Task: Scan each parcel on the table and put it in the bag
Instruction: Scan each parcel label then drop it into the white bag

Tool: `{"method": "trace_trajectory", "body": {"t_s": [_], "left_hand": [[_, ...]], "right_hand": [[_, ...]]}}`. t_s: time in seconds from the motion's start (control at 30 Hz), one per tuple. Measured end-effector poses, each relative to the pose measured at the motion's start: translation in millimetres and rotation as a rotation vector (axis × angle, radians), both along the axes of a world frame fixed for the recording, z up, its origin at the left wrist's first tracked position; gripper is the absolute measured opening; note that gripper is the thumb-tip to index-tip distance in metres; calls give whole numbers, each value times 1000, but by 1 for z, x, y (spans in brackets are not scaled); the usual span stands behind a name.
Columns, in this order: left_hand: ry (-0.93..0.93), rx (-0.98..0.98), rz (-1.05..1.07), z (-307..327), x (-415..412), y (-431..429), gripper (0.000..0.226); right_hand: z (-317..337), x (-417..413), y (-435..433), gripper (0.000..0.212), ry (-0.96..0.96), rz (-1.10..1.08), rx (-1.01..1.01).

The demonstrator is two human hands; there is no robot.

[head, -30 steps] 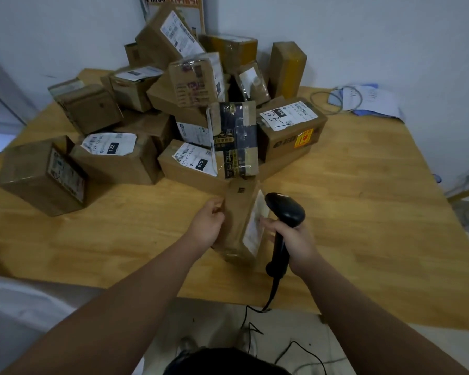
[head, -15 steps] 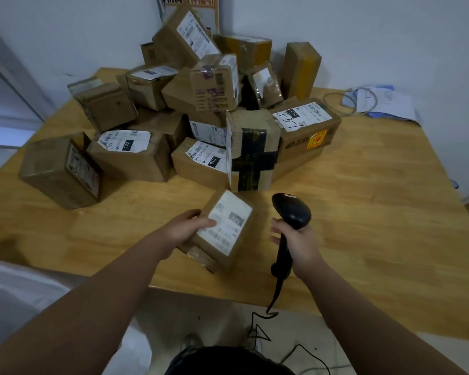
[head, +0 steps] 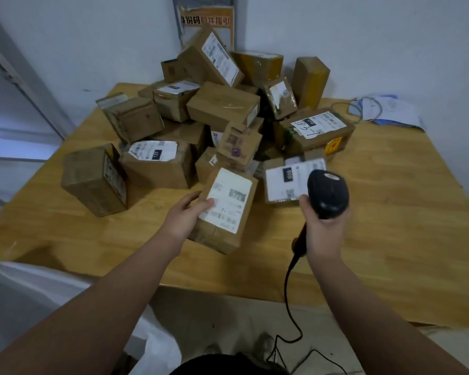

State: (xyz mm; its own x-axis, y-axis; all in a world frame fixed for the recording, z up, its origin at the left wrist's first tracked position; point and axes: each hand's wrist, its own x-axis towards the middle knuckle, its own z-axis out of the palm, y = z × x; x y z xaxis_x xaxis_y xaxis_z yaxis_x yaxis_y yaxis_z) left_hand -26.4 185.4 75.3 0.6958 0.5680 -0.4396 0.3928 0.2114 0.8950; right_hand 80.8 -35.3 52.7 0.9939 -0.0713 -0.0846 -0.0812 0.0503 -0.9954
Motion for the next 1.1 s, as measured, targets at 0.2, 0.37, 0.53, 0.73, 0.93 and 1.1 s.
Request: {"method": "trace_trajectory", "body": {"t_s": [0.2,0.37,0.53,0.73,0.93,1.1], "left_hand": [[-145,175,-129,16,-2,2,57],[-196,210,-161,14,3,7,59],[-87,230,-137,-6,17,5,58],[-63,130,-88,-7,19,12,57],[-58,111,-326,12,9,45,52],[-73,40,-517,33,19,54,64]], "right_hand": [[5,35,-3,102,149,160,-322],[2,29,0,60,184,419,-461],[8,13,16,17,192,476,-266],[15,16,23,25,103,494,-309],[49,22,28,37,20,466,-73],[63,35,38,45,186,793,-33]]}}
